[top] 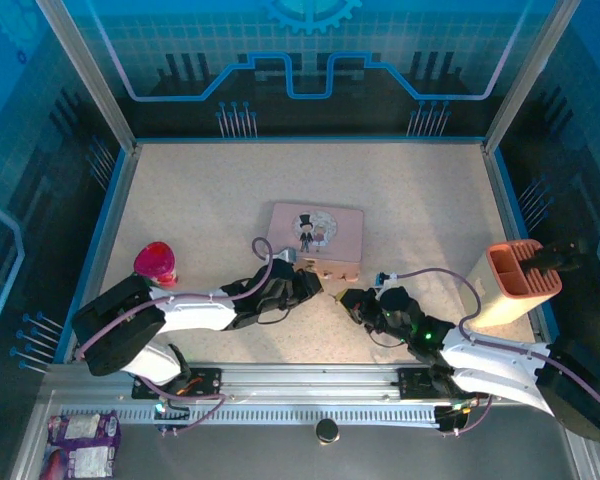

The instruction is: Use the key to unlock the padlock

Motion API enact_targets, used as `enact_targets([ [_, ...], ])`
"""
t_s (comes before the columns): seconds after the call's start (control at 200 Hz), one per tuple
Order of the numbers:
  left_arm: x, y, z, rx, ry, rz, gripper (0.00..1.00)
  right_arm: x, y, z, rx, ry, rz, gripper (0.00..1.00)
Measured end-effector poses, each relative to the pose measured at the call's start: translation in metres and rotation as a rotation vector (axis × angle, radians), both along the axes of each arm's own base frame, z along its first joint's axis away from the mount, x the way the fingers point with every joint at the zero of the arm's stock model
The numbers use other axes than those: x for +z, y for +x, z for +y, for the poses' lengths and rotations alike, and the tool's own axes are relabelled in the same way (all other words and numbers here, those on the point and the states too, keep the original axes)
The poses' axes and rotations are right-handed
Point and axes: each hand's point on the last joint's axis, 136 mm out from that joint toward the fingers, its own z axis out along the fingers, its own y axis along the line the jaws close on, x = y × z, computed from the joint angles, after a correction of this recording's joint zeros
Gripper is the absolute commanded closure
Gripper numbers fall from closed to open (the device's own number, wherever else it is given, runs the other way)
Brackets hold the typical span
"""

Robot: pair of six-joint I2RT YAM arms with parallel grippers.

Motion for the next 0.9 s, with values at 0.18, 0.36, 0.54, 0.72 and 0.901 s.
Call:
enact_targets([
  [0.18, 0.004, 0.005, 0.003, 0.073, -0.103, 0.0, 1.0, 0.011, 0.001, 0.0, -0.035, 0.03, -0.027, 1.0],
  [0.36, -0.002, 0.01, -0.003, 0.103, -0.168, 0.021, 1.0, 0.015, -0.002, 0.002, -0.058, 0.046, -0.036, 1.0],
  [0.54, -0.003, 0.013, -0.012, 0.116, -0.233, 0.035, 1.0, 0.017, -0.001, 0.003, -0.082, 0.051, -0.046, 1.0],
  [0.72, -0.01, 0.013, -0.017, 0.127, -0.267, 0.06, 1.0, 0.02, -0.001, 0.003, -0.108, 0.063, -0.057, 1.0],
  [0.901, -0.009, 0.014, -0.021, 0.136, -0.3, 0.061, 1.0, 0.023, -0.003, -0.003, -0.144, 0.074, -0.067, 1.0],
])
